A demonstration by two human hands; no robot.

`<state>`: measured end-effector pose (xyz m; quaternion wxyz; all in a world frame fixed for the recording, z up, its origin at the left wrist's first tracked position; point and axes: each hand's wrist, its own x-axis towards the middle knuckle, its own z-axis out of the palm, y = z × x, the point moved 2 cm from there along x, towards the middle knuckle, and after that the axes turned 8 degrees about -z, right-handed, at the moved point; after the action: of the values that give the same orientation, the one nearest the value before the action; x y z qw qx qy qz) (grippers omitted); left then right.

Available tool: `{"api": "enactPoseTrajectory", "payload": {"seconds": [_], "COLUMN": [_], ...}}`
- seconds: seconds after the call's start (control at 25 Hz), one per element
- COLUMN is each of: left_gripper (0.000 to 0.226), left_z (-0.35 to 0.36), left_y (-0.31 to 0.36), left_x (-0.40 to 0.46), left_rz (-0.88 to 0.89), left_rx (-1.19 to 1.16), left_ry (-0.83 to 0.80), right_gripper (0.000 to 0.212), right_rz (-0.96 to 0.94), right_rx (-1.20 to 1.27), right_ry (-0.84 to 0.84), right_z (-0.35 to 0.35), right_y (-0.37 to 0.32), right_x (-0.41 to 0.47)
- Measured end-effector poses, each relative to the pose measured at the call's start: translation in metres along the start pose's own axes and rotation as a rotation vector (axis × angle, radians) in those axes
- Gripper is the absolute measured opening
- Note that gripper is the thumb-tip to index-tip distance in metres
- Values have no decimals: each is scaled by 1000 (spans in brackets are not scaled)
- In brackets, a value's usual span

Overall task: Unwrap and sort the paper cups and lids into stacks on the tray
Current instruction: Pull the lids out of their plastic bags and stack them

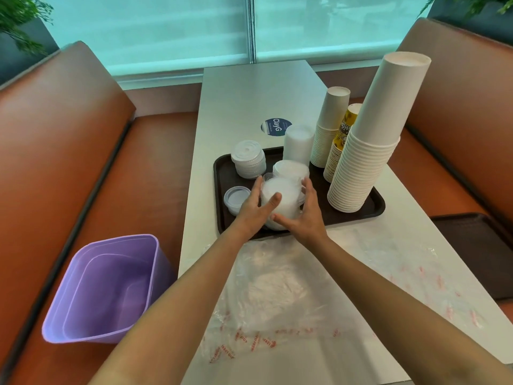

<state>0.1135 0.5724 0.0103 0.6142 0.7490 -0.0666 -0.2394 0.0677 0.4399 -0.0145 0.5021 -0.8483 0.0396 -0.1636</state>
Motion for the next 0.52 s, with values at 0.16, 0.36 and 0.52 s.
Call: {"api": "enactPoseTrajectory", "payload": {"seconds": [0.16,0.36,0.52], "left_gripper": [72,58,71], "left_z": [7,10,1], "left_y": [-23,-39,-39], "left_x": [7,6,4], "left_rz": [6,35,74], "left_rx": [-29,8,169], "left_ry": [15,41,106], "right_gripper": [98,86,95], "right_rz": [80,81,59], "right_rx": [103,112,12], "right_ry": [0,-15,-66], "right_z": [14,20,20], "right_y": [5,22,29], "right_x": [0,1,3]}}
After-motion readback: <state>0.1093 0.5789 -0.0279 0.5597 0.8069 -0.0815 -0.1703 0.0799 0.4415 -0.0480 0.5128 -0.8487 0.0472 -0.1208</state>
